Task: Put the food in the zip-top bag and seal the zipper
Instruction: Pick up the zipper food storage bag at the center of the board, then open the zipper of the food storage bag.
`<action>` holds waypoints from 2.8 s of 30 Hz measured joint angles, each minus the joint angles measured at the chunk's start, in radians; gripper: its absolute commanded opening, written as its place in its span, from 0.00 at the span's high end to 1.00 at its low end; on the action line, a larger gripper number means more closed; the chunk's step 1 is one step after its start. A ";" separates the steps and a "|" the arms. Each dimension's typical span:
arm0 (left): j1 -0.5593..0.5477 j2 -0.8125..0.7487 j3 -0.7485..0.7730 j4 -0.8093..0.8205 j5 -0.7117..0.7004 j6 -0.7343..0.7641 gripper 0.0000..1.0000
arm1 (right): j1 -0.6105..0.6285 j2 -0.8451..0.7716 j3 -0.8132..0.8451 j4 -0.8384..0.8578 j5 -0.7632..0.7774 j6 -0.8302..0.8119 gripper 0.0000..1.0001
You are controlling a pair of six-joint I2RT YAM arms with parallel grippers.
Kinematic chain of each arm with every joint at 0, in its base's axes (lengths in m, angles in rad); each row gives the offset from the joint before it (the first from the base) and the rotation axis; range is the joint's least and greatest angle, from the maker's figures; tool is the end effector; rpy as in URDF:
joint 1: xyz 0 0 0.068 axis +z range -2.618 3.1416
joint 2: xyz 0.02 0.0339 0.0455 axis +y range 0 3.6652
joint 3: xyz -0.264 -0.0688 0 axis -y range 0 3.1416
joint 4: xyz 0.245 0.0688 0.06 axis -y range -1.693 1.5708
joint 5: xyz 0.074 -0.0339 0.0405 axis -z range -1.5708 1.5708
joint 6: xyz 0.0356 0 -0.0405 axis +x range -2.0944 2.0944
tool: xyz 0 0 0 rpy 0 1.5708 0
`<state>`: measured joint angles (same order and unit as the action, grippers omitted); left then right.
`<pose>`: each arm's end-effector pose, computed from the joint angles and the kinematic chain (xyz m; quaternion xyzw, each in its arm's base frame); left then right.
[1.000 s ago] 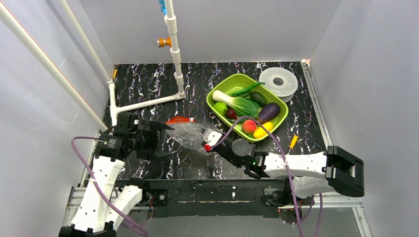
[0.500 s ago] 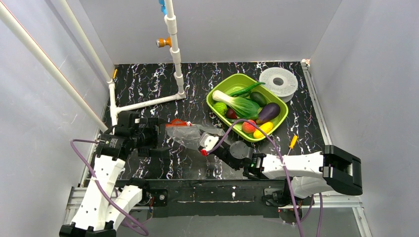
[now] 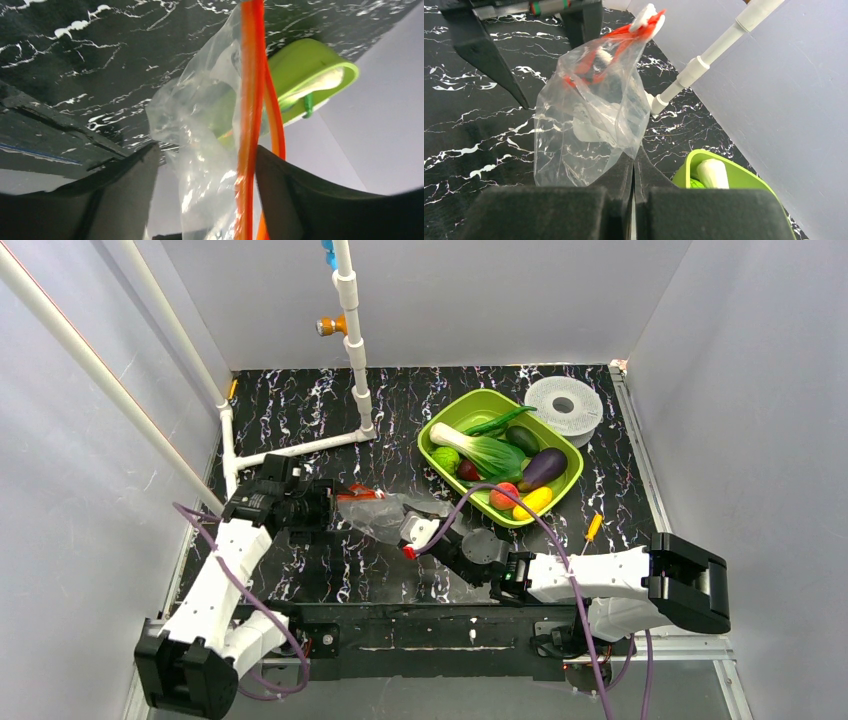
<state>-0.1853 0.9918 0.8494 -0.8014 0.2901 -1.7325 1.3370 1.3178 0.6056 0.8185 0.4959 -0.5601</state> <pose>0.1849 -0.0450 0.2715 -0.6258 0.7045 -0.3288 0.0627 0.0821 0.2717 0.2656 -0.4202 0.5261 0.1212 0.7294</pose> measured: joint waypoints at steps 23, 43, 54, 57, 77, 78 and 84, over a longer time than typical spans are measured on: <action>0.044 -0.147 0.332 -0.019 -0.340 0.843 1.00 | 0.020 -0.132 0.263 -0.633 -0.004 0.521 0.02; 0.046 -0.371 -0.018 0.100 0.004 1.323 1.00 | -0.108 0.100 0.458 -0.685 -0.235 1.257 0.17; 0.046 -0.318 -0.123 0.243 0.162 1.300 1.00 | -0.244 0.218 0.425 -0.632 -0.550 1.415 0.29; 0.046 -0.305 -0.125 0.267 0.178 1.308 1.00 | -0.237 0.223 0.425 -0.628 -0.574 1.424 0.33; 0.046 -0.378 0.012 0.114 0.078 1.344 0.97 | -0.206 0.381 0.540 -0.802 -0.367 1.491 0.99; 0.046 -0.378 0.055 0.084 0.052 1.349 0.92 | -0.206 0.379 0.535 -0.816 -0.362 1.491 0.99; 0.046 -0.370 0.144 -0.007 -0.009 1.366 0.66 | -0.195 0.379 0.534 -0.767 -0.432 1.480 0.99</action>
<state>-0.1394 0.6221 0.9930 -0.8087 0.2815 -0.3668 1.1415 1.6966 1.1400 0.0515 0.0644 0.9200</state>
